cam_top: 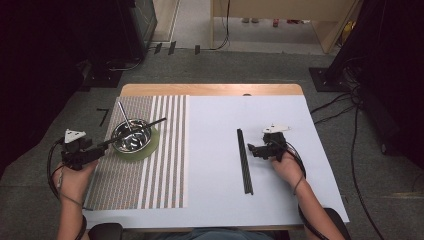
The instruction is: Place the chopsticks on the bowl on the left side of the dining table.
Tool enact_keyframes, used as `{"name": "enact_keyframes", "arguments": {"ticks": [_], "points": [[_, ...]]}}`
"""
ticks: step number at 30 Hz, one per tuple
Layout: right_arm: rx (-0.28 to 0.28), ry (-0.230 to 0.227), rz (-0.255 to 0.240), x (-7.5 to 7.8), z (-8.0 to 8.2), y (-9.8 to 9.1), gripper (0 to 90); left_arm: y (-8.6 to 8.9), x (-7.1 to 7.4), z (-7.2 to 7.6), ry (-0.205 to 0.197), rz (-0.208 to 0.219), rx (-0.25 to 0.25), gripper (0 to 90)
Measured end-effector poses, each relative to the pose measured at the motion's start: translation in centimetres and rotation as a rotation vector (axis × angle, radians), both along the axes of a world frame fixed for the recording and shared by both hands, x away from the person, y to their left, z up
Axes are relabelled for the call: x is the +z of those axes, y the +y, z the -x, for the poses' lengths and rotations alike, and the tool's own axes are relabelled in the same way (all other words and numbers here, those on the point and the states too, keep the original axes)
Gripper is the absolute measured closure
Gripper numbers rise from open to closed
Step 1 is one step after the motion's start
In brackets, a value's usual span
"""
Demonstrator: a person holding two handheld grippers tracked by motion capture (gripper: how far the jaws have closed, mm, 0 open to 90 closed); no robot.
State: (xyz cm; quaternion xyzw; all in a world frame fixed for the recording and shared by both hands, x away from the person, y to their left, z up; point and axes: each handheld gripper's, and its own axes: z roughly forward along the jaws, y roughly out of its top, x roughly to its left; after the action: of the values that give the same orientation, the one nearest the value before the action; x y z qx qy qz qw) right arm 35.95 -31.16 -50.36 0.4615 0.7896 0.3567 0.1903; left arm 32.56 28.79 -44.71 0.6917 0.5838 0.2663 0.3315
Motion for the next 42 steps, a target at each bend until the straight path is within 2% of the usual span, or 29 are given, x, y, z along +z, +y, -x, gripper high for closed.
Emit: {"name": "enact_keyframes", "arguments": {"ticks": [8,13,19,22,23,25,27,28,30,34,38,42], "points": [[-0.002,0.003,-0.002,0.0,0.0,0.0,13.6,0.0,0.2,-0.3,0.000,0.019,-0.003,38.7],[-0.002,0.003,-0.002,0.0,0.0,0.0,13.6,0.0,0.5,0.0,0.001,0.017,-0.008,38.5],[-0.003,0.003,-0.002,0.0,0.0,0.0,13.6,0.0,1.9,0.3,0.002,0.036,-0.001,41.0],[-0.001,0.003,0.000,0.0,0.0,0.0,13.6,-0.3,2.4,0.3,0.009,0.054,-0.021,43.2],[-0.002,0.002,0.000,0.0,0.0,0.0,13.6,-0.3,2.4,0.3,0.009,0.054,-0.021,44.3],[-0.001,0.003,-0.001,0.0,0.0,0.0,13.6,-0.8,2.9,0.3,-0.003,0.021,-0.040,44.9],[-0.002,0.004,-0.001,0.0,0.0,0.0,13.6,-0.9,3.0,0.4,-0.011,0.023,-0.042,45.8],[-0.001,0.004,-0.002,0.0,0.0,0.0,13.6,-1.2,3.4,0.2,-0.015,0.043,-0.051,46.5],[-0.001,0.004,-0.001,0.0,0.0,0.0,13.6,-1.5,3.6,0.0,-0.019,0.050,-0.059,47.6],[-0.001,0.004,-0.001,0.0,0.0,0.0,13.6,-2.5,3.9,-1.0,-0.003,0.035,-0.066,48.6],[-0.001,0.004,-0.001,0.0,0.0,0.0,13.5,-3.0,4.2,-2.0,0.019,0.084,-0.065,48.1],[0.000,0.003,0.000,0.0,0.0,0.0,13.6,-3.7,4.2,-2.9,0.024,0.099,-0.074,51.7]]}}
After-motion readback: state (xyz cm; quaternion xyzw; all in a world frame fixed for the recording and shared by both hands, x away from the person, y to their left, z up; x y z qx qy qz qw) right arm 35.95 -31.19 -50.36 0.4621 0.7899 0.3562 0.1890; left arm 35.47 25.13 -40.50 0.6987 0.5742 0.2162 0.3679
